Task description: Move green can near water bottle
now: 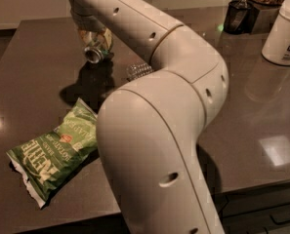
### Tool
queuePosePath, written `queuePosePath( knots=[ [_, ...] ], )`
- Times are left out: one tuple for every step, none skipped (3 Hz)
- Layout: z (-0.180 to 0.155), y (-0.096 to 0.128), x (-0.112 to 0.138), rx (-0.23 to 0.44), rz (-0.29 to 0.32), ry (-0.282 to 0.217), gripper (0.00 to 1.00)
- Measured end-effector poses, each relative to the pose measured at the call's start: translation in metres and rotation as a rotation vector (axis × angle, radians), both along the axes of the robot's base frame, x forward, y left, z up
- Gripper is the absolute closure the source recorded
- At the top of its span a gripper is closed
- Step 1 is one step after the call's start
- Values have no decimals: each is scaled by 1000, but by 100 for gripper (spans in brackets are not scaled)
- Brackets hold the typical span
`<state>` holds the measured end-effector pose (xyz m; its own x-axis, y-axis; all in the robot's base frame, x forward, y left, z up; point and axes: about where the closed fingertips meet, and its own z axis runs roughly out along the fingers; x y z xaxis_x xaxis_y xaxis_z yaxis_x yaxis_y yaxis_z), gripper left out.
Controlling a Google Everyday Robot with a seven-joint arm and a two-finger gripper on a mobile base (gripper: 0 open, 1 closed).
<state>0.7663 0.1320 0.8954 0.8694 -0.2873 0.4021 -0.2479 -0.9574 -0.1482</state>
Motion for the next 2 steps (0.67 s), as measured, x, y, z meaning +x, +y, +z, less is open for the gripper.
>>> queuePosePath(
  knots=[
    [6, -15, -18, 3, -35, 4, 100],
    [5, -41, -40, 6, -68, 38, 96]
  ],
)
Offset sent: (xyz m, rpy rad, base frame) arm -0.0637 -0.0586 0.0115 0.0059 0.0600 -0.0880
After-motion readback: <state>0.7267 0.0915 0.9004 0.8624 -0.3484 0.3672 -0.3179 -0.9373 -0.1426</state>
